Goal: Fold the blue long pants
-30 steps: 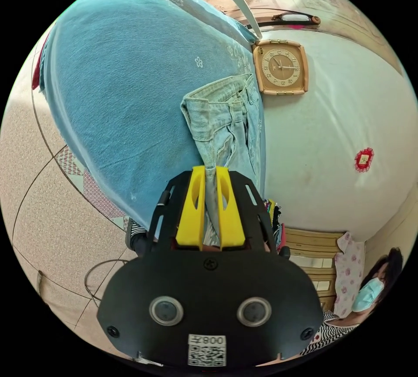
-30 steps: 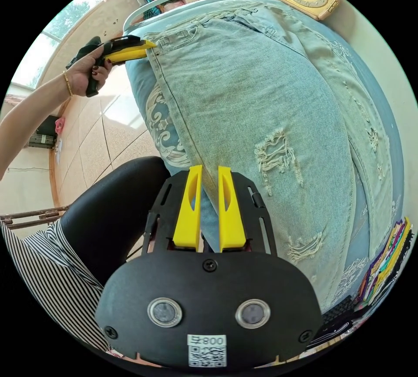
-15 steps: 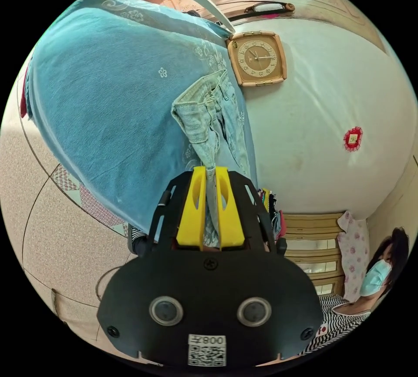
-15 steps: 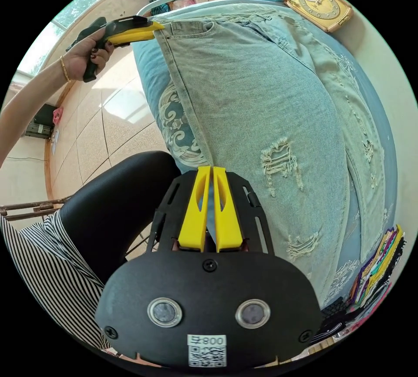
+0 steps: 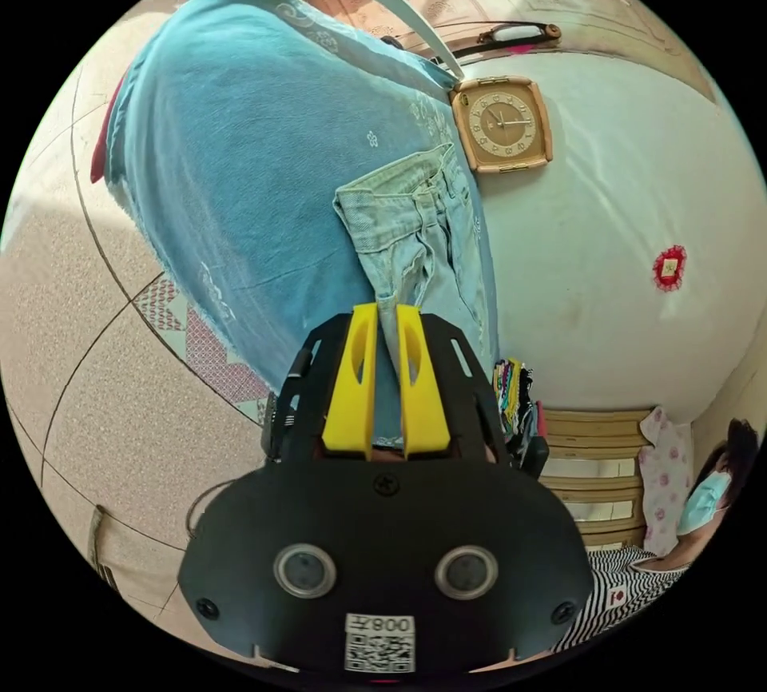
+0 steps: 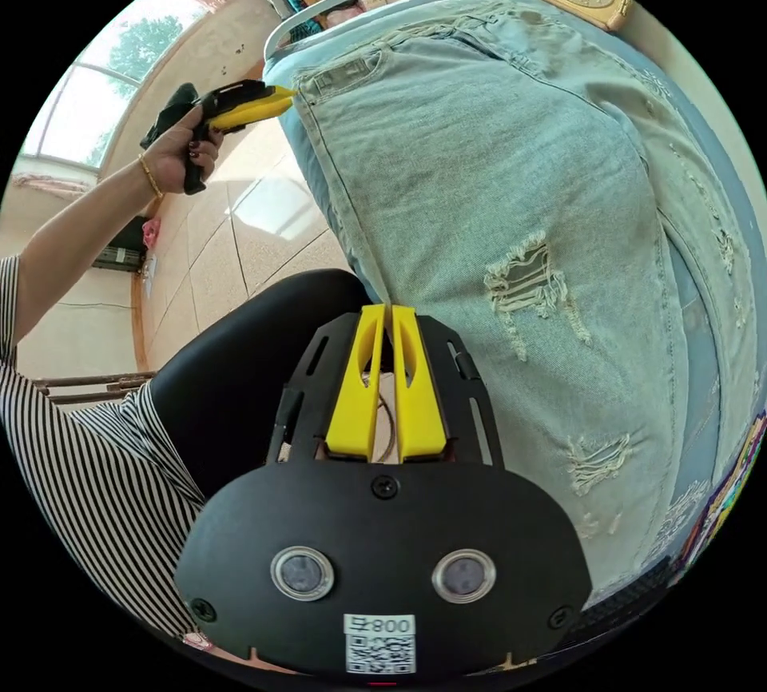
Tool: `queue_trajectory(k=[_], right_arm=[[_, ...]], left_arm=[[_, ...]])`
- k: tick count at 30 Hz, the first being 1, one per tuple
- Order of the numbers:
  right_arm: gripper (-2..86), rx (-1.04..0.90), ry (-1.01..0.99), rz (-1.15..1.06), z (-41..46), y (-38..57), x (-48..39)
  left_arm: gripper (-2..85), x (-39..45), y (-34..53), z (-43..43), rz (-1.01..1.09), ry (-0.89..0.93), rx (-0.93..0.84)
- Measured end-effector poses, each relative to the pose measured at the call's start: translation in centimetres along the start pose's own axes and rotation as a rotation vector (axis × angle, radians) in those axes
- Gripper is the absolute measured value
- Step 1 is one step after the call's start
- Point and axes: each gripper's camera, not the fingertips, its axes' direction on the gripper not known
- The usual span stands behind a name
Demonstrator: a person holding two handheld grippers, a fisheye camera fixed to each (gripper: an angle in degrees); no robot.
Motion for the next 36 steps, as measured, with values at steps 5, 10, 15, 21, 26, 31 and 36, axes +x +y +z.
queue_trajectory(k=[5,10,15,21,26,31,36], right_arm=[[1.6,0.137,-0.138,0.141,-6.6,3.1,4.4],[1.4,0.338,-0.251,0.409,-13.9,8.6,12.2],[1.6,0.571,-0.189,0.669,-23.1,15.4,21.6],[3.3,0.788,-0.029,0.943,-34.3,22.6,31.8],[7.0,0.888,-0.008,1.122,-42.8,27.2,40.6],[8.6,0.887,0.057,1.156,-49.7,28.0,44.7],[9.0,0.832,0.08,1.092,-55.5,25.3,46.4]], left_arm=[[2.7,2.7,3.6,2.5,0.023,-0.033,0.085],[2.7,7.6,6.7,9.2,0.143,0.014,0.031],[3.1,17.9,9.7,23.4,0.426,0.085,-0.213],[5.5,32.9,15.7,43.6,0.822,0.163,-0.52],[7.6,43.4,22.0,60.7,1.107,0.085,-0.679],[8.7,51.6,27.0,76.5,1.225,0.049,-0.733],[10.2,59.0,31.1,90.9,1.326,-0.034,-0.712]])
